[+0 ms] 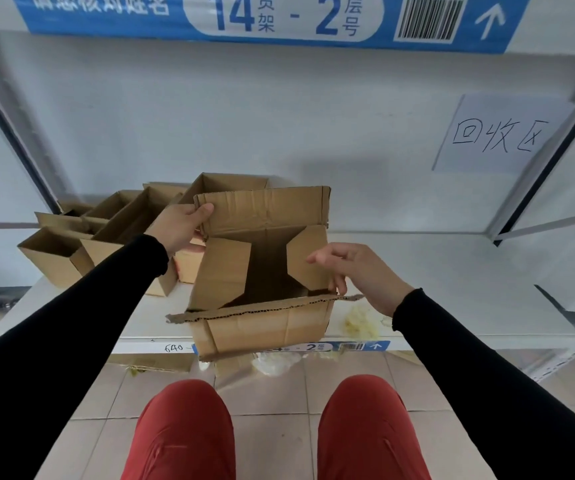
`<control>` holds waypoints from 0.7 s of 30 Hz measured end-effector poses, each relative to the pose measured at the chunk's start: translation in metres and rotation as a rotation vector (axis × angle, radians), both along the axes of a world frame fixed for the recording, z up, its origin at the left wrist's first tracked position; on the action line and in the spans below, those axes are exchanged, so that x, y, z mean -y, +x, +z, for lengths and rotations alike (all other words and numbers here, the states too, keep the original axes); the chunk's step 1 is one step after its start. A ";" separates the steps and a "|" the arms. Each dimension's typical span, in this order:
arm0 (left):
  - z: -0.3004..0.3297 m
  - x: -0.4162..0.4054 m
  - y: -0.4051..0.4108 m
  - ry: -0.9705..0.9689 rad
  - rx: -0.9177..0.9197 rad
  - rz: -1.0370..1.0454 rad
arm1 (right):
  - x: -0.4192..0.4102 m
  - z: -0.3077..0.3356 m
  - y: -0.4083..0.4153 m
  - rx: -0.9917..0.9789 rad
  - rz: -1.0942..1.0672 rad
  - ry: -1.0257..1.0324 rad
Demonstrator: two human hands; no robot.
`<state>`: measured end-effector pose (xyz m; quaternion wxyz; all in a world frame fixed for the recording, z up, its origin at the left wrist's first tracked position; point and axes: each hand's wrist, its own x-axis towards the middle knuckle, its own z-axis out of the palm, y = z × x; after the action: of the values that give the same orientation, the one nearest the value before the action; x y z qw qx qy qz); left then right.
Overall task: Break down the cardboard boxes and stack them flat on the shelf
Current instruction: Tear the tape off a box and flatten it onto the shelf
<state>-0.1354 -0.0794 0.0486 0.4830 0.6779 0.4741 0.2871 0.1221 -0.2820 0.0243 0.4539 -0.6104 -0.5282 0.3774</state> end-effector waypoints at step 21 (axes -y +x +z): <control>0.029 0.080 0.101 0.176 0.367 -0.135 | 0.036 0.051 0.107 0.114 -0.334 0.209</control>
<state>-0.0344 -0.1598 0.0771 0.5182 0.6841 0.3047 0.4131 0.2289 -0.3182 0.0749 0.5404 -0.6595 -0.4807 0.2047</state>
